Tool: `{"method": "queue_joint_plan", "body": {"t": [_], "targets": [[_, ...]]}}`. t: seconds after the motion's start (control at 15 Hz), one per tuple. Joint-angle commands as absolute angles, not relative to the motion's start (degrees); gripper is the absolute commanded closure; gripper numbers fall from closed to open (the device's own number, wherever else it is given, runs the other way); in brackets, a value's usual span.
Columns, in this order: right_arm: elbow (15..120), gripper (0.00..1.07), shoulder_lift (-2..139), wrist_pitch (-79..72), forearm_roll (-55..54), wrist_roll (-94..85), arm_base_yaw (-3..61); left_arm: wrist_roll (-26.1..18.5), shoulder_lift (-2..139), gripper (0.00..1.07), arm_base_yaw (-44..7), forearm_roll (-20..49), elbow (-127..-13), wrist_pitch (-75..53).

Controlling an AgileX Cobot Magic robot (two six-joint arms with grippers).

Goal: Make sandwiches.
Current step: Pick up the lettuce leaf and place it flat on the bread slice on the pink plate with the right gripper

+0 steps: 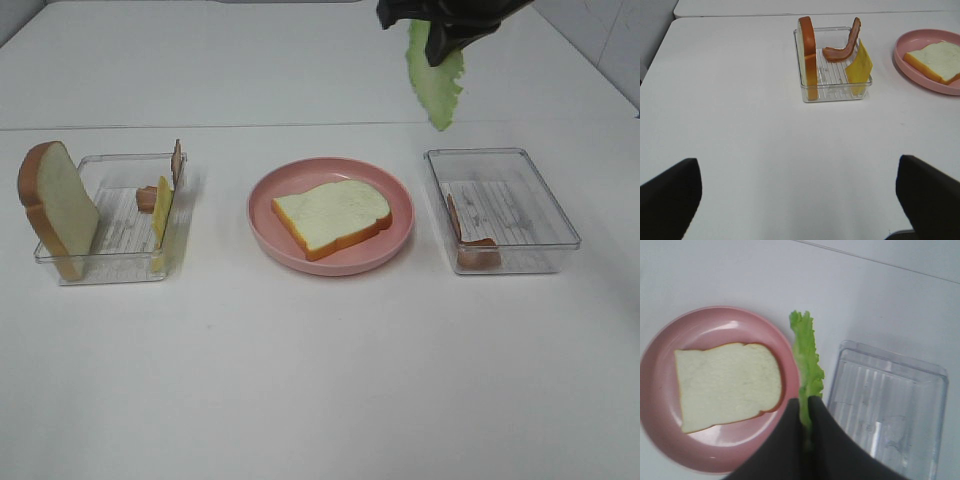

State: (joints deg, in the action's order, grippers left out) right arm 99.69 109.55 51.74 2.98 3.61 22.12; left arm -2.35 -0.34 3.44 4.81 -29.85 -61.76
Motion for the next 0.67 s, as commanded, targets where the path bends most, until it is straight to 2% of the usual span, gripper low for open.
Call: {"method": "queue_joint_plan", "body": {"t": [0.07,0.4,0.67], "targets": [[99.58,1.07,110.47,51.05,2.01,3.04,26.76,-2.23,-1.26,0.06,3.5,4.87,-29.74,-61.54],[99.58,1.07,117.86,45.49,-3.72,2.58,33.75,-2.23,-1.26,0.06,3.5,4.87,-29.74,-61.54],[99.58,1.07,123.3,42.11,-7.22,0.4,34.43,-2.23,-1.26,0.06,3.5,4.87,-29.74,-61.54]]}}
